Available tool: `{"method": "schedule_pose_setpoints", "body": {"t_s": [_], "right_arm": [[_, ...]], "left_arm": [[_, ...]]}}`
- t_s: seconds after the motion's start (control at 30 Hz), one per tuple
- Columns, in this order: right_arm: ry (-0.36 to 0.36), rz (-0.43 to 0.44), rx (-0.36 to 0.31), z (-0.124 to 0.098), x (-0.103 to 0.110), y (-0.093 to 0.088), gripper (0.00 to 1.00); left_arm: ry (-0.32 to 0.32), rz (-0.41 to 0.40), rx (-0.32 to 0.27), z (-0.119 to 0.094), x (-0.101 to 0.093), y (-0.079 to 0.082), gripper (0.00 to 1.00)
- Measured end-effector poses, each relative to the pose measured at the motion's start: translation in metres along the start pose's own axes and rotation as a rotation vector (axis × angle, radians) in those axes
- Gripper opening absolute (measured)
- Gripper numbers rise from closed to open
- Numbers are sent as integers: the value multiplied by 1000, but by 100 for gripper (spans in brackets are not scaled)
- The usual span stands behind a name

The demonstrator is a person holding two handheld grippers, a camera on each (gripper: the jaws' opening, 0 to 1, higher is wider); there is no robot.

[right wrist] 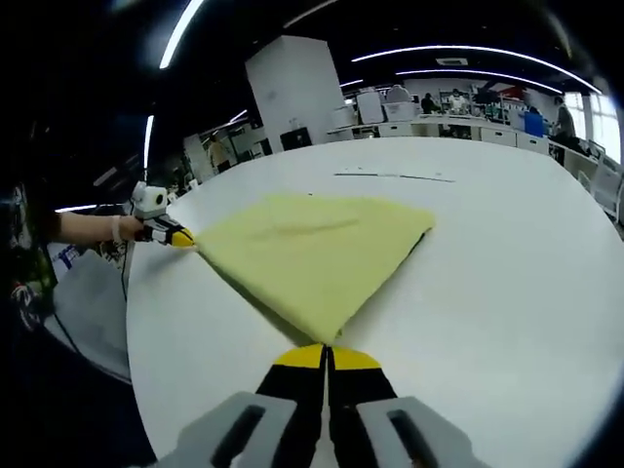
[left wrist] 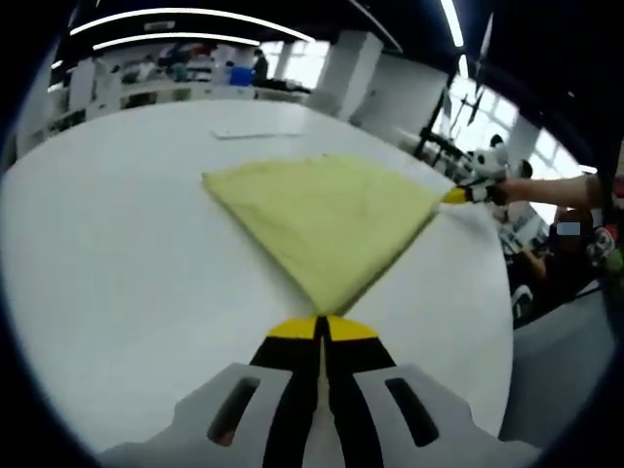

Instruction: Fold the garment on the visible template until the final outline fits inside the template.

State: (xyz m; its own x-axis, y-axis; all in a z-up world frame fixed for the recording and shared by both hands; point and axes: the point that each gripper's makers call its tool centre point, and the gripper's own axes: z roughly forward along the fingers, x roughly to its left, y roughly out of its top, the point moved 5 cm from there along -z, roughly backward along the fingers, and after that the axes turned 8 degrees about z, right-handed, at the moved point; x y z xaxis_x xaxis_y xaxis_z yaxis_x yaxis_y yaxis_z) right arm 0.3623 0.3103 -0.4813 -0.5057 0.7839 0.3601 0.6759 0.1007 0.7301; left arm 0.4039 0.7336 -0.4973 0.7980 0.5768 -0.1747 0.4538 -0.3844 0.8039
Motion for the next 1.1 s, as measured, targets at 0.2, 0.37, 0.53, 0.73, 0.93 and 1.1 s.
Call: {"method": "schedule_pose_setpoints", "body": {"t_s": [0.2,0.37,0.53,0.73,0.93,1.1], "right_arm": [[10,-4,10,-15,5,-12,0],[-8,30,2,-22,1,-22,0],[-16,30,-6,-21,2,-21,0],[-20,23,-3,-21,0,-19,0],[-26,23,0,-23,-2,-20,0],[-13,29,4,-26,3,-25,0]], "left_arm": [[-12,11,30,-9,-16,-11,0],[12,-35,7,-8,-19,-9,0],[1,-9,-4,7,-19,4,7],[-32,-37,-14,20,-21,11,0],[-40,-46,-10,11,-25,10,0],[-35,-65,-25,1,-32,3,0]]}}
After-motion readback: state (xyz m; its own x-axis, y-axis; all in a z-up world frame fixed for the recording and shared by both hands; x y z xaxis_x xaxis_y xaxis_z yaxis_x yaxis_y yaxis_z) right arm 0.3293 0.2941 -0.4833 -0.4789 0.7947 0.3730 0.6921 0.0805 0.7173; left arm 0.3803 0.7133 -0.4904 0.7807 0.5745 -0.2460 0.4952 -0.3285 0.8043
